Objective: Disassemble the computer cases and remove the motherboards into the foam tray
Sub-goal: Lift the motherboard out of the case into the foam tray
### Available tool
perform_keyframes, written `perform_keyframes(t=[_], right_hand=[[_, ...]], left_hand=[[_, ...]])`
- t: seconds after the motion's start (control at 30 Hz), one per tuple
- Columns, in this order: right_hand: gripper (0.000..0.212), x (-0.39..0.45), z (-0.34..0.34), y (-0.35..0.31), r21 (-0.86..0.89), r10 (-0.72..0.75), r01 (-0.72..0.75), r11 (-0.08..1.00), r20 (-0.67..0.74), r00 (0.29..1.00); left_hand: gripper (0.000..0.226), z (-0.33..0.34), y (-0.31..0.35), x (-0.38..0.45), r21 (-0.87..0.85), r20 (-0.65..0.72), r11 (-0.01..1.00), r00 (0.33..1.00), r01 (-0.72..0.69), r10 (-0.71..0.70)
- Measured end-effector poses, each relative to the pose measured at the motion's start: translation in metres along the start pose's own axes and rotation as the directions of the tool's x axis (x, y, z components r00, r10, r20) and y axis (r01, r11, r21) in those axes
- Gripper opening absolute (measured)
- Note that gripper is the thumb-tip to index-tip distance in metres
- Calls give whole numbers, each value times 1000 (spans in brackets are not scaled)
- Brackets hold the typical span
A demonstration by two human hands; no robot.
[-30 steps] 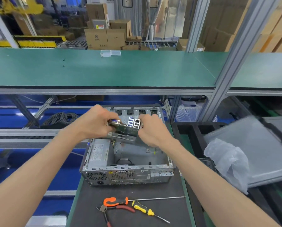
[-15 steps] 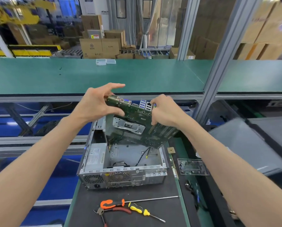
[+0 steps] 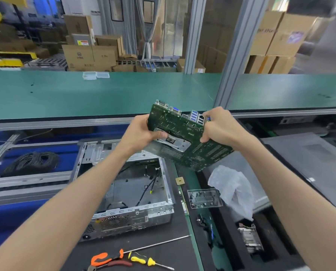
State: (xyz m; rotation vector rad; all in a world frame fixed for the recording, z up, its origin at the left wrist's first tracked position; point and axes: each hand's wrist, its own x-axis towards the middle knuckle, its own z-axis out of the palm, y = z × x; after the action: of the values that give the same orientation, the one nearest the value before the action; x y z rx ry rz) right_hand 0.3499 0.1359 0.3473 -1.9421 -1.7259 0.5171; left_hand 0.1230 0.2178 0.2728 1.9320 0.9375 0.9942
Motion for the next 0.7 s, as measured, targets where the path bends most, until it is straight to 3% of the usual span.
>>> perform_keyframes(t=[0.17, 0.33, 0.47, 0.53, 0.6, 0.7], right_hand=[[60, 5, -16, 48, 21, 95, -94, 995, -39, 995], [30, 15, -27, 101, 46, 83, -82, 996, -12, 997], [60, 27, -18, 156, -7, 67, -68, 998, -89, 994], [69, 32, -5, 183, 89, 185, -171, 981, -181, 966], [60, 34, 13, 201, 369, 442, -345, 863, -221, 869], [40, 39, 40, 210, 762, 666, -410, 501, -36, 745]], left_hand=[[29, 49, 0, 33, -14, 34, 1000, 999, 1, -1], [34, 96, -5, 49, 25, -1, 999, 999, -48, 48], [24, 135, -18, 54, 162, -117, 986, 991, -41, 61], [22, 152, -30, 52, 237, -179, 971, 981, -37, 81], [20, 167, -43, 46, 255, -210, 966, 973, -36, 92], [18, 186, -55, 39, 337, -229, 939, 961, -70, 154]])
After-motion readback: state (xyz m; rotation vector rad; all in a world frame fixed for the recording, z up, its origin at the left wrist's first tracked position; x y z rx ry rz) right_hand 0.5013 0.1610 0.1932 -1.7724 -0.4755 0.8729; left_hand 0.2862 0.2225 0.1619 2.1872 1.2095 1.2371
